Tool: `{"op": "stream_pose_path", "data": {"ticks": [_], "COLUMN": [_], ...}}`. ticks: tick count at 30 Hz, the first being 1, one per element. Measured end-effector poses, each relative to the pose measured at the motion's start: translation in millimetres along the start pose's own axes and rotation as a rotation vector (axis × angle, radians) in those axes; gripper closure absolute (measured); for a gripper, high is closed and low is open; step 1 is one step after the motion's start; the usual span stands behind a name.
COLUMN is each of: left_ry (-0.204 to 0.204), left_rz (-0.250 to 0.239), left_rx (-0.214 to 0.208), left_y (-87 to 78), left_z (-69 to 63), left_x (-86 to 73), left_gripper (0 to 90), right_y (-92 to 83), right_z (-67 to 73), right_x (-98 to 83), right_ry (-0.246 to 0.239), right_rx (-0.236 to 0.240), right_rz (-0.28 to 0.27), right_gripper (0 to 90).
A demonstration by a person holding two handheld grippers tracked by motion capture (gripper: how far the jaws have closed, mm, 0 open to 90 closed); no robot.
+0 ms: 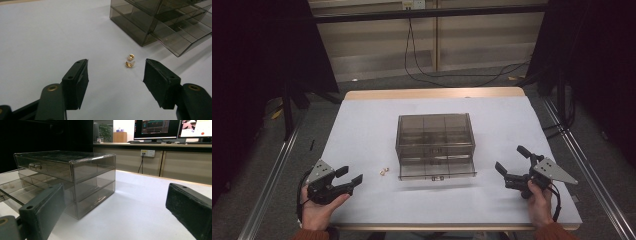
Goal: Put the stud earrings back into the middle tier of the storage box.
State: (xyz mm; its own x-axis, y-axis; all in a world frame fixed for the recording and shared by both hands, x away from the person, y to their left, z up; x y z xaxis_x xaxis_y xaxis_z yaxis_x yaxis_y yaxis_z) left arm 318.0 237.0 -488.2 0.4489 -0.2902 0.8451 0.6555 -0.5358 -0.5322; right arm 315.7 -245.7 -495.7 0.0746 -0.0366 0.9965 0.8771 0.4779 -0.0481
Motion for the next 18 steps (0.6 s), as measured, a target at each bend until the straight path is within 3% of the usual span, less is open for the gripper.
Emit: {"op": "stream_pose_path", "data": {"ticks": [6,14,18], "left_ry": [0.002,0.044,0.044], "left_rz": [0.003,0.029,0.056], "left_rx": [-0.007,-0.039,-0.075], "left_y": [0.1,0.4,2.2], "left_z": [-1.4,-7.7,-14.6], "left_x": [0.1,1.0,1.6], "left_gripper": [37.2,48.1,54.1], "right_y": [0.0,-0.2,-0.2], "right_z": [0.1,0.5,-0.1], "right_x": [0.0,-0.3,-0.3], "right_ry": [-0.001,-0.001,-0.003], "right_rx": [0.001,0.003,-0.005], "right_rz": [0.0,0.002,0.003], "right_gripper": [2.1,2.1,2.1]}}
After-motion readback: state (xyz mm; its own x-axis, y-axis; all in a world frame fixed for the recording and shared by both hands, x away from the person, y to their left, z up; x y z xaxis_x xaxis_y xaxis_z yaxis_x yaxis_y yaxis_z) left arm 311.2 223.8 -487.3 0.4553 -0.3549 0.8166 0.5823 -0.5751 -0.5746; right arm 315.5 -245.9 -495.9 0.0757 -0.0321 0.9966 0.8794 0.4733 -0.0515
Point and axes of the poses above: each handheld gripper's, and its own axes: y roughly forward along the jaws, x roughly out of its top, z roughly to its left, the point moved 9 cm from there along y, roughly forward along the jaws, and after that the axes turned 2 degrees about y, right-handed, at the moved point
